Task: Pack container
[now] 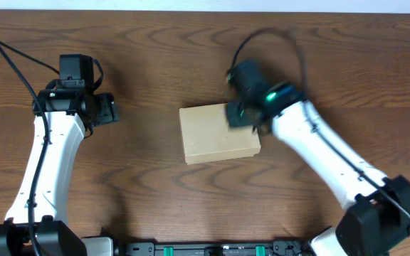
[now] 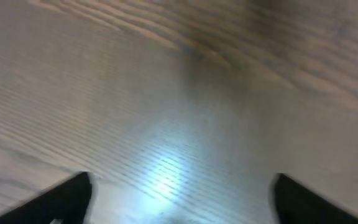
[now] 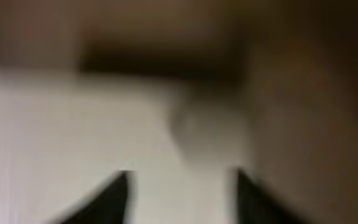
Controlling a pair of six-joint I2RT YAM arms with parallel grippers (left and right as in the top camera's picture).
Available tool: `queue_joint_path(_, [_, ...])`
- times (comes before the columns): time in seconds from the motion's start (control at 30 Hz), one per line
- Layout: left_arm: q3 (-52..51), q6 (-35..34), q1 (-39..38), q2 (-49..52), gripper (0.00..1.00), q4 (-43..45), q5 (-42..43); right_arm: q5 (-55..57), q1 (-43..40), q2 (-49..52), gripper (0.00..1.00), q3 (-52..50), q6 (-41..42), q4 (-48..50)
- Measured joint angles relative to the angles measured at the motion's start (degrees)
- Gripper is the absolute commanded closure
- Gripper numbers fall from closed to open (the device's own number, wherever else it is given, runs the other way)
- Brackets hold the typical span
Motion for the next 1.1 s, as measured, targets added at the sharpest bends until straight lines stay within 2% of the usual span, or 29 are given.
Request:
queue_joint_path(0.1, [0.0, 0.1, 0.0, 0.0, 0.05, 3.0, 0.7, 3.9, -5.8, -1.0, 0.01, 5.3, -5.9, 3.5])
queue_joint_path(0.27, [0.0, 1.8, 0.0, 0.0, 0.05, 7.7, 3.9, 5.9, -16.2, -3.7, 0.04, 8.6, -12.5, 8.5])
queue_joint_path(0.4, [0.0, 3.5, -0.1, -1.4, 0.05, 8.4, 7.5, 6.1, -23.9, -5.6, 0.02, 8.4, -12.9, 7.9])
queue_joint_path(0.53, [-0.2, 4.4, -0.9, -8.2, 0.05, 7.5, 8.9, 5.4, -28.1, -11.1, 0.01, 5.1, -12.3, 8.2])
queue_joint_path(0.73, [-6.2, 4.8, -3.6, -27.6, 0.05, 9.4, 10.5, 4.6, -28.9, -27.9, 0.01, -6.3, -12.1, 12.7])
queue_joint_path(0.93, [-20.4, 4.8, -4.7, -48.5, 0.05, 11.4, 11.1, 4.1, -28.9, -46.6, 0.01, -26.7, -12.1, 14.1])
queue_joint_path(1.1, [-30.1, 4.7, -4.7, -57.9, 0.05, 11.4, 11.6, 4.0, -28.9, -58.6, 0.01, -39.0, -12.6, 14.0])
